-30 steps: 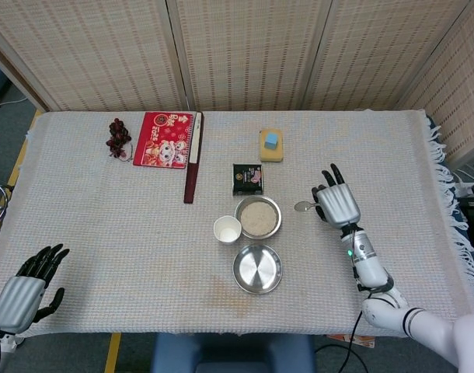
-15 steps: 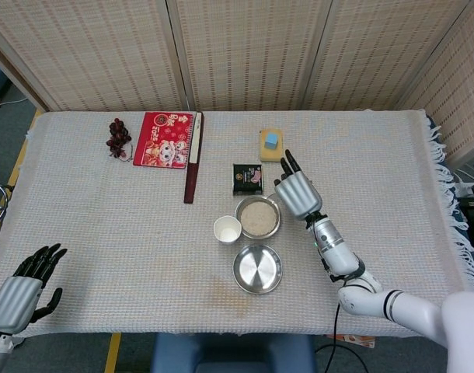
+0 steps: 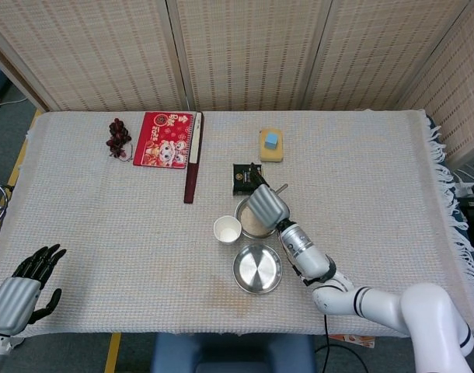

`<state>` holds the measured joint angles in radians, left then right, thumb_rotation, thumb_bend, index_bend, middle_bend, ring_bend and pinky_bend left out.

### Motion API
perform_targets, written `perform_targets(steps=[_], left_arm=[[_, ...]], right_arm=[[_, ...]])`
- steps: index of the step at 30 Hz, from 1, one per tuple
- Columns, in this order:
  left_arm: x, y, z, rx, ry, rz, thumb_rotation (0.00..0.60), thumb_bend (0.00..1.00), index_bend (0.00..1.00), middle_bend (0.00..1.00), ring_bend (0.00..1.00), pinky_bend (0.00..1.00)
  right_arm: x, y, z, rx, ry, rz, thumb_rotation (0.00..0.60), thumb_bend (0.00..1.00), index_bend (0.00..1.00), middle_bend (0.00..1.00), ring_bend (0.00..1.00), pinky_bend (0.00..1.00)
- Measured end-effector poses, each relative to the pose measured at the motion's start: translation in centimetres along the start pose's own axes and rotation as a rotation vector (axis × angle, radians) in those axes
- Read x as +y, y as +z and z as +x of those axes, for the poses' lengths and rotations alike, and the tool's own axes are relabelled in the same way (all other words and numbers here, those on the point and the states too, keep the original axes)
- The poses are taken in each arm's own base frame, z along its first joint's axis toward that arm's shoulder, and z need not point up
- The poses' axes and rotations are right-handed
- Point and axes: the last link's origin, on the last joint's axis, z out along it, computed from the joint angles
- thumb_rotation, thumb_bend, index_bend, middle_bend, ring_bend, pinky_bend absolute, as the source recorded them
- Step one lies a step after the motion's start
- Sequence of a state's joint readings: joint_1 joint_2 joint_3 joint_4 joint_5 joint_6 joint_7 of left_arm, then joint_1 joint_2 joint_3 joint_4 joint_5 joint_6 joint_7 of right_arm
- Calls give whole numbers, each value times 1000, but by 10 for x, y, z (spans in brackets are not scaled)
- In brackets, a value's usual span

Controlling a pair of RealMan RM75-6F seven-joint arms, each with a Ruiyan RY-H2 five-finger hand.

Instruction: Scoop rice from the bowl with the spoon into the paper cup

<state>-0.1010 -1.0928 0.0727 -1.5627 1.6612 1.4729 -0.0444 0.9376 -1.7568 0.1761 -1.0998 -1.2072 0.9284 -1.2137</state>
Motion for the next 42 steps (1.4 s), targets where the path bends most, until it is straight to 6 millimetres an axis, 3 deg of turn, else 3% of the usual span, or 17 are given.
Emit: perform_targets(steps=[12, 20, 37, 42], left_arm=[[0, 1, 0, -6, -3, -3, 600, 486, 0, 0, 0, 151], [0, 0, 0, -3, -4, -3, 600, 486, 0, 0, 0, 151], [1, 1, -1, -6, 0, -2, 600, 486, 0, 0, 0, 151], [1, 1, -1, -5, 3, -1, 600, 486, 0, 0, 0, 151]], right_arm=[[-14, -2, -6, -48, 44, 40, 600, 337, 925, 567, 119, 0], [-16, -6, -5, -113, 252, 50, 600, 337, 930, 567, 119, 0], [22, -15, -18, -253, 639, -46, 600, 337, 930, 567, 119, 0], [23, -15, -27, -296, 685, -48, 600, 337, 930, 567, 119, 0]])
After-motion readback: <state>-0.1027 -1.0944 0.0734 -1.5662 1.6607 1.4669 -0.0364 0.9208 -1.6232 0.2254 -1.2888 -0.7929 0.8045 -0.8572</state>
